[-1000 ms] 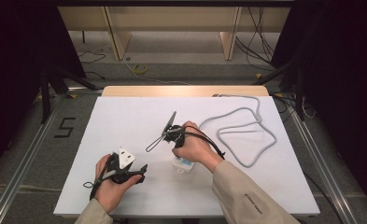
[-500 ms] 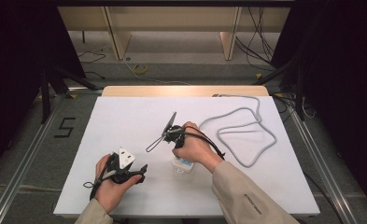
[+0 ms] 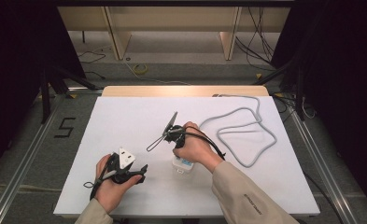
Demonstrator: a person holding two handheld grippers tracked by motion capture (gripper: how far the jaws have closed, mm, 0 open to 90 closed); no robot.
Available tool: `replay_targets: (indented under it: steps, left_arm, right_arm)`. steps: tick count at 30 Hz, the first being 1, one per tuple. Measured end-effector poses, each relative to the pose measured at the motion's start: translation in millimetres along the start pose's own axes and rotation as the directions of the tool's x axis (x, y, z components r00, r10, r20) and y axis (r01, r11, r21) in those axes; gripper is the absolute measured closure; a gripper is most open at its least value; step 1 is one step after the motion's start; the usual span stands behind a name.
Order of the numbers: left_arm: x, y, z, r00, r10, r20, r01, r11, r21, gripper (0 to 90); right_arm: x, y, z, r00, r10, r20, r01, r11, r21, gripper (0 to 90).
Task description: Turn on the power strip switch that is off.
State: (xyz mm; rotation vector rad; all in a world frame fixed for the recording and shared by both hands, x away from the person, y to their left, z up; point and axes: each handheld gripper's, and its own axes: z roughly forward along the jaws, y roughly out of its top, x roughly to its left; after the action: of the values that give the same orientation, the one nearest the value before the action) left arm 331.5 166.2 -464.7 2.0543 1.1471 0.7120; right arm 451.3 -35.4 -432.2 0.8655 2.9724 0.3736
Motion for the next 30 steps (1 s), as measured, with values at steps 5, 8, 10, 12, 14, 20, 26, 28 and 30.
replay_targets:
  steps: [5, 8, 10, 12, 14, 20, 26, 28, 30]
  left_arm:
    - [0.2, -0.3, 0.4, 1.0000, 0.000, 0.002, 0.000, 1.0000, 0.001, 21.8]
    - [0.4, -0.4, 0.5, 1.0000, 0.000, 0.003, 0.000, 1.0000, 0.003, 21.8]
    - [0.1, -0.5, 0.8, 1.0000, -0.004, 0.004, 0.004, 1.0000, 0.002, 21.8]
    - [0.0, -0.7, 1.0, 1.0000, -0.003, 0.005, 0.003, 1.0000, 0.004, 21.8]
    - [0.0, -0.9, 1.3, 1.0000, -0.005, 0.004, 0.005, 1.0000, 0.005, 21.8]
    - [0.0, -1.3, 1.4, 1.0000, 0.000, 0.006, 0.000, 0.9999, 0.011, 21.8]
    - [0.4, -1.8, 1.7, 1.0000, -0.002, 0.007, 0.002, 0.9999, 0.014, 21.7]
    - [0.2, -2.0, 1.9, 1.0000, -0.002, 0.007, 0.002, 0.9999, 0.012, 21.8]
    - [0.1, -2.0, 1.9, 1.0000, -0.003, 0.006, 0.003, 0.9999, 0.012, 21.7]
  right_arm:
    - [-2.1, -1.0, -0.4, 0.9999, 0.000, -0.014, -0.001, 1.000, -0.004, 90.0]
    - [-2.2, -3.5, -0.6, 0.9998, 0.009, -0.017, -0.010, 1.000, -0.023, 90.0]
    - [-2.7, -5.3, -1.2, 0.9997, 0.013, -0.020, -0.014, 0.999, -0.031, 90.0]
    - [-3.1, -7.4, -2.9, 0.9998, 0.012, -0.015, -0.013, 0.999, -0.049, 90.0]
    - [-3.4, -10.3, -3.5, 0.9999, 0.016, -0.004, -0.017, 0.998, -0.068, 87.4]
    - [-5.8, -19.0, -12.9, 0.9992, 0.036, -0.018, -0.037, 0.993, -0.110, 85.8]
    - [-11.6, -27.3, -20.0, 0.9979, 0.055, -0.034, -0.059, 0.989, -0.134, 83.7]
    - [-13.1, -30.4, -21.2, 0.9979, 0.055, -0.034, -0.059, 0.989, -0.137, 83.3]
    - [-14.4, -33.9, -22.3, 0.9974, 0.062, -0.036, -0.067, 0.987, -0.145, 82.5]
